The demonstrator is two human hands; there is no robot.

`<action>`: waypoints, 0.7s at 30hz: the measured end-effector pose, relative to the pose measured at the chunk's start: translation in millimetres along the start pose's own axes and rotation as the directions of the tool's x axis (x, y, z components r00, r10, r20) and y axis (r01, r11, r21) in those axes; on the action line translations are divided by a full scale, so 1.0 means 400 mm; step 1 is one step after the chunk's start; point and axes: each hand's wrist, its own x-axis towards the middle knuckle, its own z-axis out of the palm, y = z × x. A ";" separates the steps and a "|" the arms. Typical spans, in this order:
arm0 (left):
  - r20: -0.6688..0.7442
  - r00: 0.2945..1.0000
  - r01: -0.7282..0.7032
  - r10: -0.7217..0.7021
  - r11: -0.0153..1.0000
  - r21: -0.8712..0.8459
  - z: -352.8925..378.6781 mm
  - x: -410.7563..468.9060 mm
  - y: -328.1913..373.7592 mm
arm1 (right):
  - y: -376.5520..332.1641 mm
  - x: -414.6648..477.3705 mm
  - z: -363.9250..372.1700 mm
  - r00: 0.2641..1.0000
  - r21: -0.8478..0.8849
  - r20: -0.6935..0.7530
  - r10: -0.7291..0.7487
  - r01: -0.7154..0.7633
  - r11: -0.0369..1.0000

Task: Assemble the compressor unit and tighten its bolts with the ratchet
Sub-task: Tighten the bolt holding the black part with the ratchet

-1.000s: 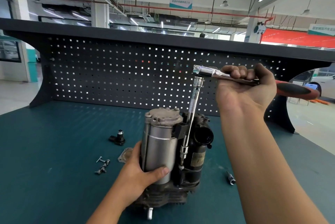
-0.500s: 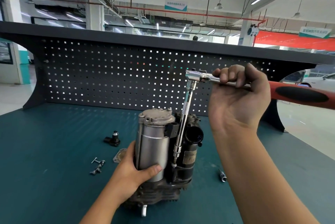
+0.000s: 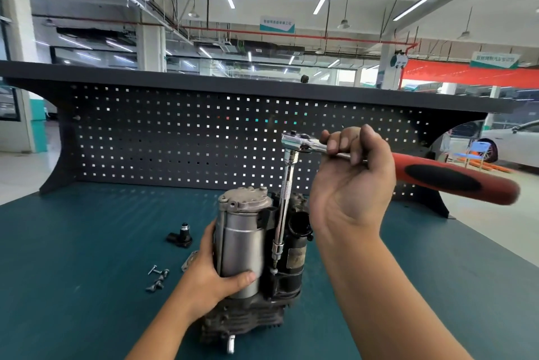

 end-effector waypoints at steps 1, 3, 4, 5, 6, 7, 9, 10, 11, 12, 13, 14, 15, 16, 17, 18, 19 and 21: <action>0.006 1.000 0.001 -0.001 1.000 0.009 0.000 0.003 -0.002 | 0.002 -0.001 0.002 1.000 -0.006 -0.008 -0.009 0.008 1.000; 0.000 1.000 0.003 -0.003 1.000 0.025 -0.001 0.008 -0.004 | 0.006 -0.002 0.006 1.000 -0.024 -0.028 -0.012 0.011 1.000; -0.006 1.000 0.005 -0.004 1.000 0.029 -0.002 0.011 -0.004 | 0.009 -0.001 0.006 0.999 -0.044 -0.034 -0.016 0.015 0.999; -0.009 1.000 0.009 -0.009 1.000 0.028 -0.003 0.012 -0.004 | 0.012 0.001 0.005 0.999 -0.073 -0.034 -0.025 0.022 0.997; -0.011 1.000 0.014 -0.014 1.000 0.024 -0.003 0.014 -0.004 | 0.015 0.004 0.003 0.999 -0.107 -0.027 -0.032 0.029 0.994; -0.011 1.000 0.017 -0.017 1.000 0.021 -0.003 0.014 -0.004 | 0.017 0.009 -0.001 0.999 -0.142 -0.013 -0.030 0.028 0.989; -0.007 1.000 0.021 -0.021 1.000 0.021 -0.003 0.014 -0.002 | 0.019 0.026 -0.008 0.999 -0.212 0.040 0.004 0.005 0.977; -0.003 1.000 0.023 -0.023 0.999 0.022 -0.003 0.014 -0.001 | 0.019 0.035 -0.013 0.996 -0.268 0.083 0.021 0.002 0.963; 0.000 1.000 0.024 -0.024 0.999 0.025 -0.004 0.013 0.000 | 0.017 0.045 -0.020 0.990 -0.352 0.135 0.033 0.017 0.936; 0.003 1.000 0.024 -0.024 0.999 0.028 -0.003 0.013 0.001 | 0.016 0.054 -0.027 0.981 -0.449 0.193 0.036 0.056 0.892; 0.004 1.000 0.027 -0.027 0.999 0.030 -0.003 0.013 0.002 | 0.015 0.062 -0.035 0.966 -0.538 0.257 0.036 0.112 0.835; 0.006 1.000 0.030 -0.030 0.999 0.029 -0.002 0.013 0.003 | 0.013 0.068 -0.041 0.946 -0.606 0.321 0.043 0.170 0.777; 0.007 0.999 0.034 -0.034 0.999 0.025 -0.001 0.013 0.003 | 0.012 0.072 -0.046 0.925 -0.649 0.375 0.061 0.215 0.729; 0.009 0.999 0.036 -0.036 0.999 0.018 -0.001 0.013 0.003 | 0.012 0.075 -0.047 0.906 -0.674 0.414 0.084 0.243 0.698; 0.009 0.999 0.039 -0.039 0.999 0.013 0.000 0.013 0.002 | 0.012 0.075 -0.046 0.892 -0.686 0.440 0.105 0.259 0.680; 0.007 0.999 0.042 -0.042 0.999 0.012 -0.001 0.013 0.001 | 0.013 0.075 -0.044 0.881 -0.689 0.458 0.121 0.266 0.674; 0.003 0.999 0.045 -0.046 0.999 0.015 -0.002 0.014 0.001 | 0.013 0.073 -0.043 0.873 -0.689 0.471 0.131 0.271 0.673; -0.001 0.999 0.051 -0.051 0.998 0.021 -0.004 0.015 -0.001 | 0.015 0.062 -0.041 0.877 -0.694 0.466 0.116 0.282 0.663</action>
